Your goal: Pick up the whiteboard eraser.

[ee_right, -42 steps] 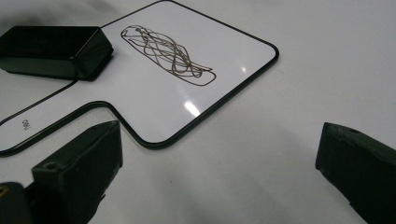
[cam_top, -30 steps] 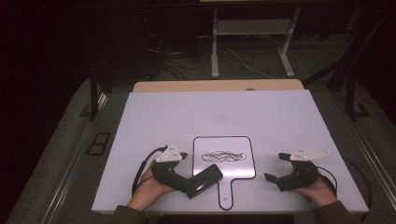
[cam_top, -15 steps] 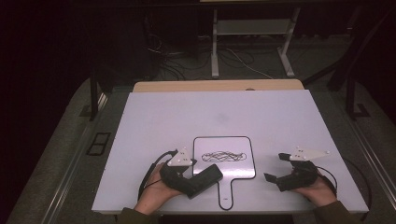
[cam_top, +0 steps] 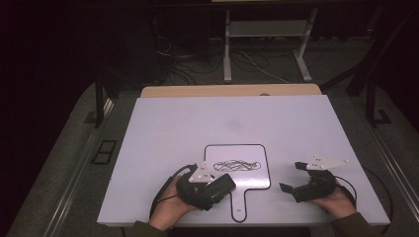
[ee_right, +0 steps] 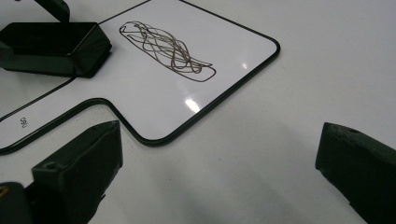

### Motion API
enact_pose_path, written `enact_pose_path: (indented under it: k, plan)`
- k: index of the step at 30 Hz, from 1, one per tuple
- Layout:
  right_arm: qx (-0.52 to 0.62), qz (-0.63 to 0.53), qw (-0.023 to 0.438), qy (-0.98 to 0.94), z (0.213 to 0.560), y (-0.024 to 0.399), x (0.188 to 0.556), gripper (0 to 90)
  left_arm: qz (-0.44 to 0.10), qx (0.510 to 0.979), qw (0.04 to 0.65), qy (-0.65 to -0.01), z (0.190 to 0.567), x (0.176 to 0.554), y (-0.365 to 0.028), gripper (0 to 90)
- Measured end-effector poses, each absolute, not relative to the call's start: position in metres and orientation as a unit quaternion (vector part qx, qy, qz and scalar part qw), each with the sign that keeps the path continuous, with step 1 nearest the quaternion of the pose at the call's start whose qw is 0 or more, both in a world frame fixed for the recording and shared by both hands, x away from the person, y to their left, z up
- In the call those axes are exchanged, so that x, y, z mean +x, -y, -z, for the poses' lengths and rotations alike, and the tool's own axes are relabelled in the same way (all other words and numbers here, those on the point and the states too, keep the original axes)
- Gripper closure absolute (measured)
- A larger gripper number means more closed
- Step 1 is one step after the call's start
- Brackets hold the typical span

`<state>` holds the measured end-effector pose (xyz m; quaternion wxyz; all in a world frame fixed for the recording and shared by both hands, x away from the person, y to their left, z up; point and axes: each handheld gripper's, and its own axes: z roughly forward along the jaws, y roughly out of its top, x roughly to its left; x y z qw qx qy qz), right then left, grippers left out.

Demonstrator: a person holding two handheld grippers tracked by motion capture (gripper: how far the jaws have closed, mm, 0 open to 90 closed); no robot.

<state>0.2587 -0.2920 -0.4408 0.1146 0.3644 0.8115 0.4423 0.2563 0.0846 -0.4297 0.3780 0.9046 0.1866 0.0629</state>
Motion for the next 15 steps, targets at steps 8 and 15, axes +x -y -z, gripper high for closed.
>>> enact_pose_path:
  k: [8, 15]
  plan:
    - [0.365, -0.441, 0.114, -0.812, 0.4410, 0.2921, 0.2589, 0.0, -0.066, 0.912, 0.361, -0.185, 0.4317, 0.2556, -0.0835, 33.1]
    - [0.366, -0.441, 0.115, -0.812, 0.4415, 0.2921, 0.2591, 0.0, -0.066, 0.912, 0.358, -0.187, 0.4321, 0.2548, -0.0821, 35.6]
